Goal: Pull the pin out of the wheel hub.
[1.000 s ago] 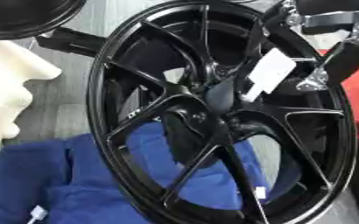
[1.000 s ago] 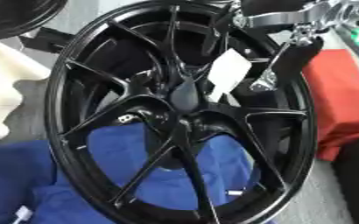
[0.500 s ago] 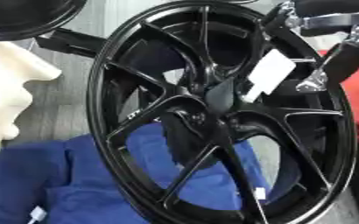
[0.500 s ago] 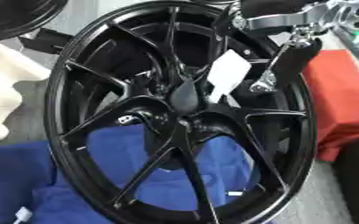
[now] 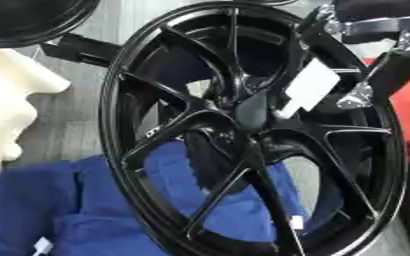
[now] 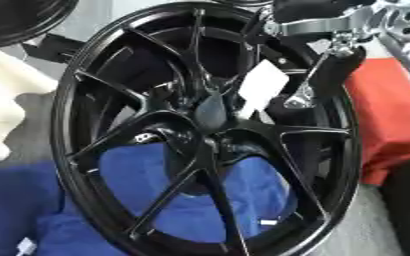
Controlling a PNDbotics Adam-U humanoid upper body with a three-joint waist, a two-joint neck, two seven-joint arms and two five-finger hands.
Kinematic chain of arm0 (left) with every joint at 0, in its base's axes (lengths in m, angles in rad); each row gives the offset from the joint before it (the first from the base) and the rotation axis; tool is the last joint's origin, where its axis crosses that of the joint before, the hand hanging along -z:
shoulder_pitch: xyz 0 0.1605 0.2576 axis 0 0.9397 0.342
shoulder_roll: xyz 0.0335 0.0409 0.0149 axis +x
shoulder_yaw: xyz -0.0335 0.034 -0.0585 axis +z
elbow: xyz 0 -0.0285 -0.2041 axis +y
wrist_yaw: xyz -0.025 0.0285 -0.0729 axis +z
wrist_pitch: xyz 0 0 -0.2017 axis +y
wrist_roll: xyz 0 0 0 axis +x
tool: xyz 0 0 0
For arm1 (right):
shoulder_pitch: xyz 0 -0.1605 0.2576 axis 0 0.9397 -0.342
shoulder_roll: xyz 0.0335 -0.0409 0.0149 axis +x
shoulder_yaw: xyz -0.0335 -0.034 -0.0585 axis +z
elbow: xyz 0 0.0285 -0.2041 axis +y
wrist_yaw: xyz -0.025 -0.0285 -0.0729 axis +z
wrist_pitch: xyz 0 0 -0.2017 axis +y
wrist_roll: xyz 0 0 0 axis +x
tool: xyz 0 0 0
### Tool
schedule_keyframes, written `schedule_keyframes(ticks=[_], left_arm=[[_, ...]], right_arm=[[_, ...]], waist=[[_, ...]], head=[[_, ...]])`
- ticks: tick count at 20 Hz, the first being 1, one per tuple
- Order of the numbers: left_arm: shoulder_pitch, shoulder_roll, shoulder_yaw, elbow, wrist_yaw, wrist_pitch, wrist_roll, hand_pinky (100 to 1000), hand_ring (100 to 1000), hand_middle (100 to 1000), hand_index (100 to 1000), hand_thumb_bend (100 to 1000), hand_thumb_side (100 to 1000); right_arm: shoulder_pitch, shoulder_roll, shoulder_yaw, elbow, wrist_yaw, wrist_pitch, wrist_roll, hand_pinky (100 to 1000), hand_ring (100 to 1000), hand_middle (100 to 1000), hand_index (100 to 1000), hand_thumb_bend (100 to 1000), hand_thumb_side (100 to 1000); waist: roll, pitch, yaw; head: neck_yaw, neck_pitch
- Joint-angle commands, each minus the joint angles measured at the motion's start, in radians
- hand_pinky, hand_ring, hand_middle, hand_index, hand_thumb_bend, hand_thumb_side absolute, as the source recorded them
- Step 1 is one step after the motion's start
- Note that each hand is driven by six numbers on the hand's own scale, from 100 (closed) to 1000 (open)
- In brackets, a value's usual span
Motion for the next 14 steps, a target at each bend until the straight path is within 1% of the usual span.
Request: schedule_keyframes(ticks=[1,6,12,14], left_arm=[[-0.005,0.011,0.009,-0.020,0.004,-0.002,-0.002,780,765,700,745,519,598],[-0.005,0.010,0.009,-0.020,0.005,-0.002,-0.001,781,764,700,745,517,599],[-0.005,0.010,0.009,-0.020,0.005,-0.002,-0.001,781,764,700,745,516,601],[-0.004,0.010,0.009,-0.020,0.005,-0.002,-0.001,781,764,700,745,515,601]], right_arm=[[-0.006,-0.025,-0.012,-0.003,-0.009,0.002,-0.007,837,807,609,635,391,100],[-0.003,-0.025,-0.014,-0.002,-0.018,0.009,-0.024,826,789,590,613,303,100],[-0.001,-0.025,-0.016,-0.003,-0.029,0.021,-0.054,814,770,570,590,147,100],[-0.002,-0.025,-0.016,-0.005,-0.034,0.027,-0.063,811,764,564,583,111,100]], waist=[[0.005,-0.019,-0.001],[0.004,-0.019,-0.001],[0.004,-0.020,0.000],[0.004,-0.020,-0.001]], head=[[0.002,-0.008],[0.002,-0.009],[0.001,-0.009],[0.001,-0.008]])
